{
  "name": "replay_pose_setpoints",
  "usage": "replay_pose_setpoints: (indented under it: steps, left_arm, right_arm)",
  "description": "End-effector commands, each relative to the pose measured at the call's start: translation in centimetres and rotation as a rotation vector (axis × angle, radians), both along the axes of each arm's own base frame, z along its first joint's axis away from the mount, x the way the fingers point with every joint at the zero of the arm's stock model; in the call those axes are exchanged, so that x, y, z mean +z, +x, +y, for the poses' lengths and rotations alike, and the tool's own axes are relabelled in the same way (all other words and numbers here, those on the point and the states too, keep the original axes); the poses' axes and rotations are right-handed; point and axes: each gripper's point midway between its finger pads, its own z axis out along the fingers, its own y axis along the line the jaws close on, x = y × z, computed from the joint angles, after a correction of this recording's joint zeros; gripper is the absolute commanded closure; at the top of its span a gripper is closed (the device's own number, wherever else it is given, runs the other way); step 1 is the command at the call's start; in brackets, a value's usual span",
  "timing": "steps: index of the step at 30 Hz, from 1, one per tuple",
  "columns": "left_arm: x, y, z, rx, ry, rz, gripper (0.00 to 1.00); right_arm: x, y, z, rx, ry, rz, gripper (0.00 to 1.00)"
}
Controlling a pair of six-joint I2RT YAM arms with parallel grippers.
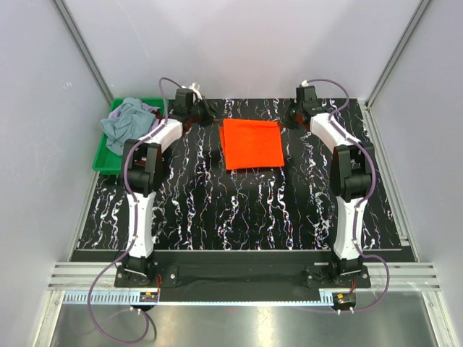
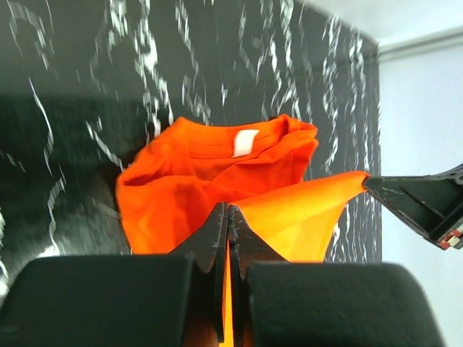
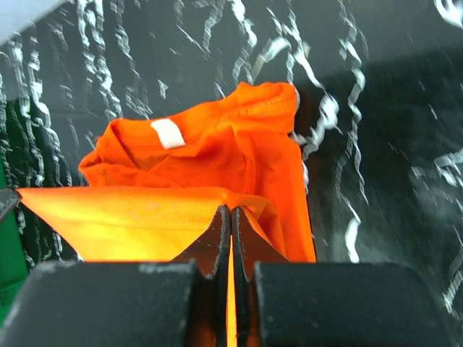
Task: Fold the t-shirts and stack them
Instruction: Fold the tshirt
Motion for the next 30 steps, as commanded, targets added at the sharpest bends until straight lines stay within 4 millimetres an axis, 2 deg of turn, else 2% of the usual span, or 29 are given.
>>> replay_pose_setpoints:
  steps: [1,2,3,4,5,7,8,9,10,11,12,15,16,17,18,20,21,22,23,24,25,26,27,28,29,30]
  left_arm:
    - [3.6,4.1,1.6,0.061,0.007,-0.177,1.00]
    - [3.5,4.5,1.7,0.066,0.005,-0.180,1.00]
    - [2.0,5.0,1.7,0.064,0.006,-0.161,1.00]
    - [3.1,5.8,1.4,0.054,-0.006,-0.188,1.00]
    - [2.7,6.1,1.5,0.050,-0.004,-0.177,1.00]
    - [1.1,6.7,1.7,0.058,-0.005,-0.158,1.00]
    - [1.1,7.1,2.2,0.071,-0.010,-0.167,1.00]
    - [0.7,7.2,2.5,0.078,-0.007,-0.168,0.98]
    - [0.7,7.5,3.0,0.093,-0.004,-0.169,0.94]
    - [1.1,8.0,3.7,0.109,-0.005,-0.182,0.71]
    - [0.8,8.4,4.2,0.120,0.006,-0.185,0.62]
    - [1.0,9.2,6.0,0.138,0.053,-0.176,0.50]
    - [1.3,9.0,6.4,0.135,0.055,-0.170,0.47]
    - [1.3,8.7,7.1,0.137,0.063,-0.158,0.46]
    - [2.0,7.7,7.4,0.131,0.065,-0.155,0.46]
    - [2.2,6.0,7.3,0.108,0.087,-0.150,0.46]
    - [2.2,4.3,7.2,0.089,0.093,-0.132,0.45]
    - [2.3,3.2,6.7,0.062,0.096,-0.127,0.45]
    - [2.0,1.9,5.9,0.031,0.122,-0.119,0.46]
    - [3.1,0.6,5.4,0.008,0.130,-0.130,0.46]
    - [1.1,-1.2,5.2,-0.010,0.150,-0.080,0.46]
    - [0.5,-2.6,4.2,-0.035,0.167,-0.071,0.46]
    - [1.3,-3.6,3.7,-0.046,0.167,-0.083,0.46]
    - [0.8,-4.5,3.4,-0.049,0.173,-0.073,0.45]
    - [-1.1,-6.1,2.7,-0.066,0.178,-0.038,0.44]
    - [-1.3,-6.8,2.3,-0.075,0.178,-0.037,0.44]
  right_arm:
    - [2.8,3.4,0.0,0.014,0.004,-0.118,1.00]
    - [2.5,3.7,0.0,0.012,0.007,-0.114,1.00]
    - [2.3,4.0,0.2,0.016,0.011,-0.114,0.99]
    - [1.6,4.6,0.1,0.011,0.013,-0.108,0.94]
    - [1.4,5.0,0.1,0.013,0.017,-0.114,0.91]
    - [1.0,6.2,0.9,0.052,0.033,-0.133,0.87]
    - [1.0,6.5,1.3,0.071,0.041,-0.142,0.85]
    - [1.2,6.7,2.2,0.121,0.068,-0.153,0.79]
    - [1.1,7.3,2.5,0.145,0.067,-0.168,0.71]
    - [1.2,7.5,2.7,0.155,0.070,-0.170,0.57]
    - [1.3,7.4,2.5,0.147,0.059,-0.153,0.51]
    - [2.0,6.5,1.6,0.111,0.034,-0.140,0.42]
    - [2.4,5.1,1.4,0.108,0.036,-0.130,0.40]
    - [2.8,4.5,1.3,0.108,0.037,-0.137,0.38]
    - [3.4,3.9,1.4,0.117,0.046,-0.153,0.30]
    - [3.3,1.9,1.2,0.138,0.039,-0.131,0.24]
    - [2.0,0.6,1.3,0.161,0.041,-0.091,0.23]
    - [2.4,-0.1,1.3,0.184,0.034,-0.098,0.23]
    - [1.9,-0.6,1.3,0.196,0.032,-0.084,0.23]
    - [0.9,-1.7,1.4,0.217,0.033,-0.049,0.24]
    - [0.5,-2.1,1.3,0.236,0.023,-0.040,0.25]
    - [0.0,-2.6,1.5,0.248,0.024,-0.022,0.26]
    - [-0.4,-3.2,1.5,0.260,0.028,0.000,0.27]
    - [-1.0,-3.7,1.6,0.275,0.030,0.016,0.27]
    - [-1.5,-4.0,1.7,0.282,0.035,0.028,0.28]
    - [-1.6,-4.2,1.8,0.289,0.040,0.028,0.29]
